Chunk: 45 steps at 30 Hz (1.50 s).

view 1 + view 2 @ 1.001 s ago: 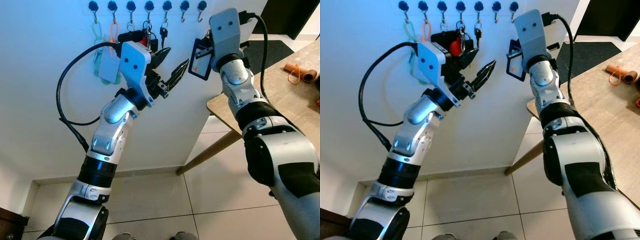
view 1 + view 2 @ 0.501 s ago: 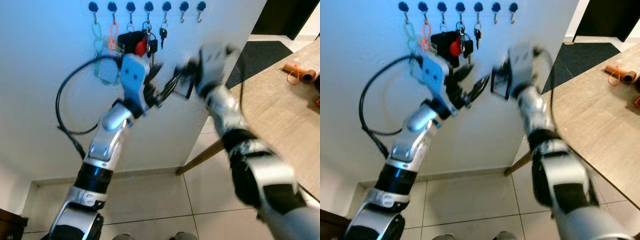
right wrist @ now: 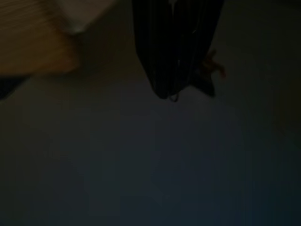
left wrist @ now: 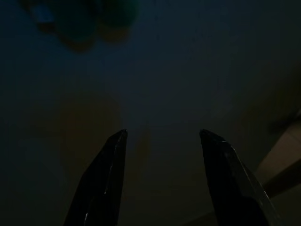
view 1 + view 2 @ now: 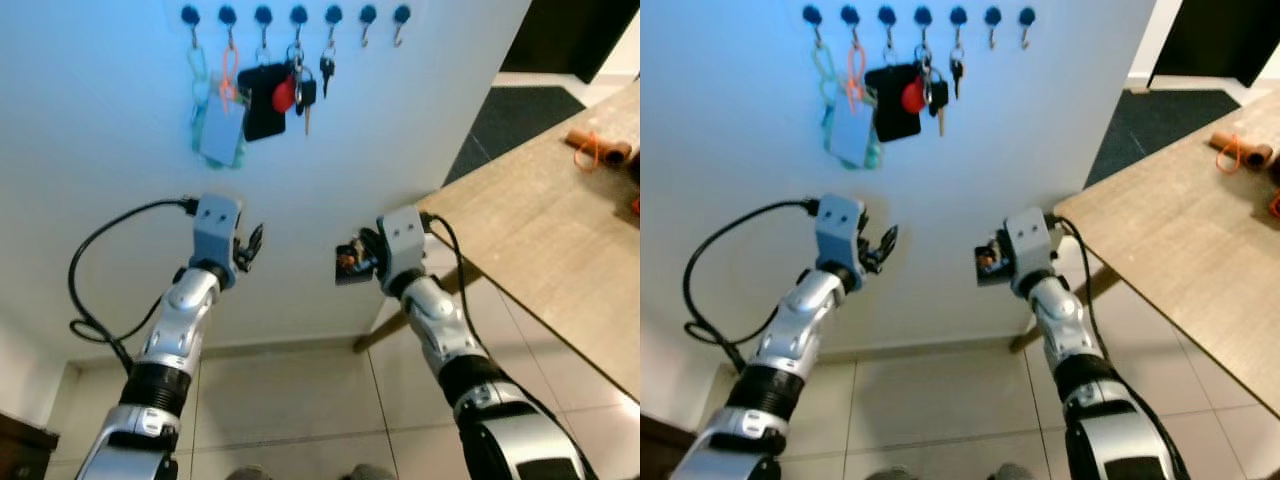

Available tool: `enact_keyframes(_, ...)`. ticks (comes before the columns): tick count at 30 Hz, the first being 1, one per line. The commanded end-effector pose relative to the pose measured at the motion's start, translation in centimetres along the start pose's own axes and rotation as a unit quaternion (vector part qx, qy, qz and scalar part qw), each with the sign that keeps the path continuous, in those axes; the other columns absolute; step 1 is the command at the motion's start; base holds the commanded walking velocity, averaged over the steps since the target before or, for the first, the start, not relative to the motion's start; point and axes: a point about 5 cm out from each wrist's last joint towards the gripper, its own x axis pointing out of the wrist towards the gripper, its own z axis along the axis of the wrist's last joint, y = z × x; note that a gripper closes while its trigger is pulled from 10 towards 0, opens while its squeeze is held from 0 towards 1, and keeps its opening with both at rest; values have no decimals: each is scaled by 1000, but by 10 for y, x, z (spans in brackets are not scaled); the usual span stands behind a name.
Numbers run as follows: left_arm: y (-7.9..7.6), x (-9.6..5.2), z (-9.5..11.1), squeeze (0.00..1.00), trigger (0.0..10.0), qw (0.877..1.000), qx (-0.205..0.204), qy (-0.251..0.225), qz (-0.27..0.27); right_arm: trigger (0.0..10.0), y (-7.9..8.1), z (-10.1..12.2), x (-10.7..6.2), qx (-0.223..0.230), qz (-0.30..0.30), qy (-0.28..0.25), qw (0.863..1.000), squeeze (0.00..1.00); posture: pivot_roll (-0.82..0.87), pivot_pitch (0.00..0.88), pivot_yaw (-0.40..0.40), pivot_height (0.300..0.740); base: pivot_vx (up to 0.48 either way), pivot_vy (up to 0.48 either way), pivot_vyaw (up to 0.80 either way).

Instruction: Hang keys on a hook

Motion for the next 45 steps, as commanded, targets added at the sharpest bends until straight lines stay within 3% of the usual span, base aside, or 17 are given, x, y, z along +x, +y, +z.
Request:
enact_keyframes(1, -4, 1, 3, 0, 10000, 1000, -3, 0, -20, 10000, -1, 15, 5, -53, 5, -9, 999, 0, 44, 85, -26, 740, 0, 0, 0)
enact_keyframes(5, -6, 4, 5, 0, 10000, 999, 0, -1, -37, 10000, -9, 24, 8, -107, 4, 4, 994, 0, 45, 87, -27, 740, 0, 0, 0)
enact_keyframes(7, -8, 5, 9, 0, 10000, 999, -4, -8, -51, 10000, -26, 37, 11, -148, -35, 0, 988, 0, 44, 92, -27, 740, 0, 0, 0)
enact_keyframes(8, -8, 5, 9, 0, 10000, 999, -4, -8, -51, 10000, -26, 37, 11, -148, -35, 0, 988, 0, 44, 92, -27, 740, 0, 0, 0)
enact_keyframes(10, -11, 5, 13, 0, 10000, 998, -7, -16, -62, 10000, -47, 51, 10, -181, -96, -12, 979, 0, 44, 94, -27, 740, 0, 0, 0)
enact_keyframes(13, -16, 5, 14, 0, 10000, 997, -9, -14, -80, 10000, -69, 58, 5, -185, -163, -6, 969, 0, 42, 96, -25, 740, 0, 0, 0)
enact_keyframes(19, -18, 5, 14, 0, 10000, 996, 2, -9, -88, 10000, -88, 58, 0, -195, -203, 44, 959, 0, 45, 96, -23, 740, 0, 0, 0)
enact_keyframes(20, -18, 6, 15, 0, 10000, 996, -2, -9, -91, 10000, -102, 61, -2, -205, -228, 61, 950, 0, 44, 98, -20, 740, 0, 0, 0)
enact_keyframes(28, -20, 7, 17, 0, 10000, 995, -4, -9, -100, 10000, -120, 69, -9, -225, -269, 71, 934, 0, 44, 100, -18, 740, 0, 0, 0)
enact_keyframes(32, -23, 6, 18, 0, 10000, 994, -5, -10, -110, 10000, -139, 82, -18, -253, -326, 65, 908, 0, 45, 108, -15, 740, 0, 0, 0)
enact_keyframes(45, -25, 5, 19, 0, 10000, 993, -5, -10, -119, 10000, -152, 94, -28, -293, -374, 52, 878, 0, 44, 106, -12, 740, 0, 0, 0)
